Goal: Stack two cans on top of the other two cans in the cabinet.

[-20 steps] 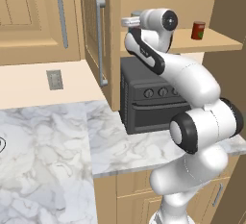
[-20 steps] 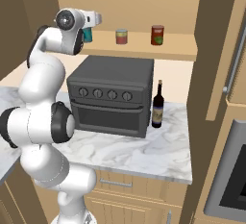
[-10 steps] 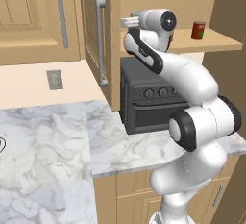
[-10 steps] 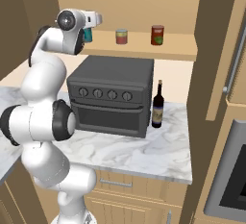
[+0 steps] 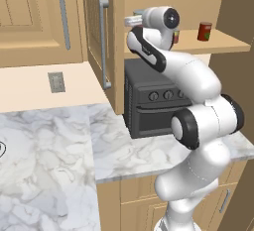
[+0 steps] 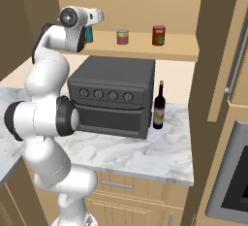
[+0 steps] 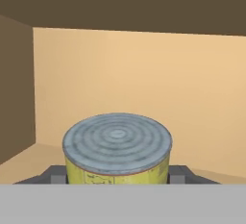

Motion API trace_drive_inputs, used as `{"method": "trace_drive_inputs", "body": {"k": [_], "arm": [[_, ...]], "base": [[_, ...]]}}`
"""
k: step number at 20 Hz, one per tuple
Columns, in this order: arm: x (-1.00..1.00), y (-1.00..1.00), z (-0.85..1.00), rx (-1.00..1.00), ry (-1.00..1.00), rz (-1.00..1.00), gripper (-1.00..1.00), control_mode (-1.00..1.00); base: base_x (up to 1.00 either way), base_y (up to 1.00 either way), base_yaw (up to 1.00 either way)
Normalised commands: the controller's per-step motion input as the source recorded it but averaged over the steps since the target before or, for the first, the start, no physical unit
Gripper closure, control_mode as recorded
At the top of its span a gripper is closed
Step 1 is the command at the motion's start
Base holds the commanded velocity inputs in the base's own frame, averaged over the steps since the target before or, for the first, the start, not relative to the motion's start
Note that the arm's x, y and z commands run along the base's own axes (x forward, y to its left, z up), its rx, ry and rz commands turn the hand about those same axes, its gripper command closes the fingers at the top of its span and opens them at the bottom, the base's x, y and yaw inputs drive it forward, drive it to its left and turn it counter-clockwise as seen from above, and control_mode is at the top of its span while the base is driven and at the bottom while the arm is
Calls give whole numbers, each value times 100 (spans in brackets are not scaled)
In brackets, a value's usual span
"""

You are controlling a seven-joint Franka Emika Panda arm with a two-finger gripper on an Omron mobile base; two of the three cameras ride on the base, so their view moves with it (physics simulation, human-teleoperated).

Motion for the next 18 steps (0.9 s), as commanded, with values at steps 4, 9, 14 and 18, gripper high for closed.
{"method": "trace_drive_inputs", "body": {"k": [4, 9, 14, 18], "arm": [[18, 0, 0, 0, 0, 0, 100, -100], [13, 0, -5, 0, 0, 0, 100, -100], [9, 0, -11, 0, 0, 0, 100, -100], [6, 1, -13, 0, 0, 0, 100, -100]], "base": [[0, 0, 0], [0, 0, 0], [0, 0, 0], [0, 0, 0]]}}
